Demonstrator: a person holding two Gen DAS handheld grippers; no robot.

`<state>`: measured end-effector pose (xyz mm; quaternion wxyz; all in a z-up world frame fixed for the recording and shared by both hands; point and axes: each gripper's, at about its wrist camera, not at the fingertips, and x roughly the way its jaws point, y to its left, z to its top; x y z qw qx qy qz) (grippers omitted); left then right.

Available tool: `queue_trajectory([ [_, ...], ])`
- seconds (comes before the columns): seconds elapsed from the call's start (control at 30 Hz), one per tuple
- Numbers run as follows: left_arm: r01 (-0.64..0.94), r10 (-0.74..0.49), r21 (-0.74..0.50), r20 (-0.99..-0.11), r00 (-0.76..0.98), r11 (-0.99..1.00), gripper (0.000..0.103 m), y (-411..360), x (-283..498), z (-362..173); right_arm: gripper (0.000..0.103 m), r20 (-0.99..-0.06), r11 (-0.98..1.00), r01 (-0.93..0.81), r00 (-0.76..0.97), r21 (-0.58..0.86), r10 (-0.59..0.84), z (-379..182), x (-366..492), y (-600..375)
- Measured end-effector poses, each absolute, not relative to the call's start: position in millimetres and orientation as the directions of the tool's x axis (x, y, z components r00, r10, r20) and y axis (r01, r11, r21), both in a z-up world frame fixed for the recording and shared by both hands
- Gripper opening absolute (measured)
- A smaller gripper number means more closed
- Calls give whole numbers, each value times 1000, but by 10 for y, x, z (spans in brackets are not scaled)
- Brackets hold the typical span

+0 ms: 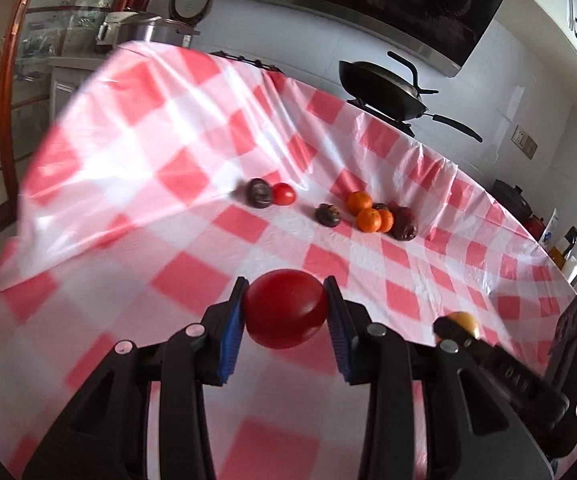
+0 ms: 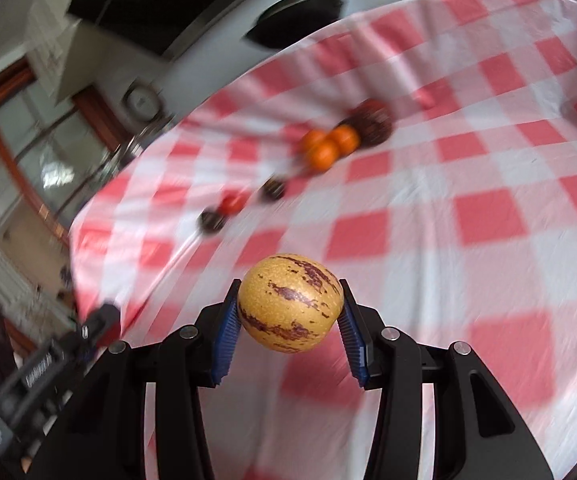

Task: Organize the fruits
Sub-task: 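Carry the melon-pear and tomato over the white box and open both tools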

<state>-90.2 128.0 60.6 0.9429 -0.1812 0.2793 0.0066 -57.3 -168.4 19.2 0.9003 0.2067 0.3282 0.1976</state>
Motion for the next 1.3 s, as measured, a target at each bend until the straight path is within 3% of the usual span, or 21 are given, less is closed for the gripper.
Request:
queue_trajectory([
  [0.5, -238, 82, -208, -564, 821, 949, 38, 2114, -2076, 541, 45, -582, 789, -480, 538, 383, 610, 184, -1356, -523],
  [0.73, -352, 184, -212, -554, 812, 912, 38, 2684, -2747, 474, 45, -602, 711, -638, 453, 297, 658, 210, -1765, 33],
  [1.1, -560, 268, -217, -705, 656, 800, 38, 3669, -3358, -222, 45, -691, 391, -914, 213, 109, 690, 1, -2801, 1068],
  [1.3, -557, 249, -117, -807, 536, 822, 38, 3826, -3287, -698, 45, -839, 248, -968, 111, 29, 532, -590, -3160, 1605],
])
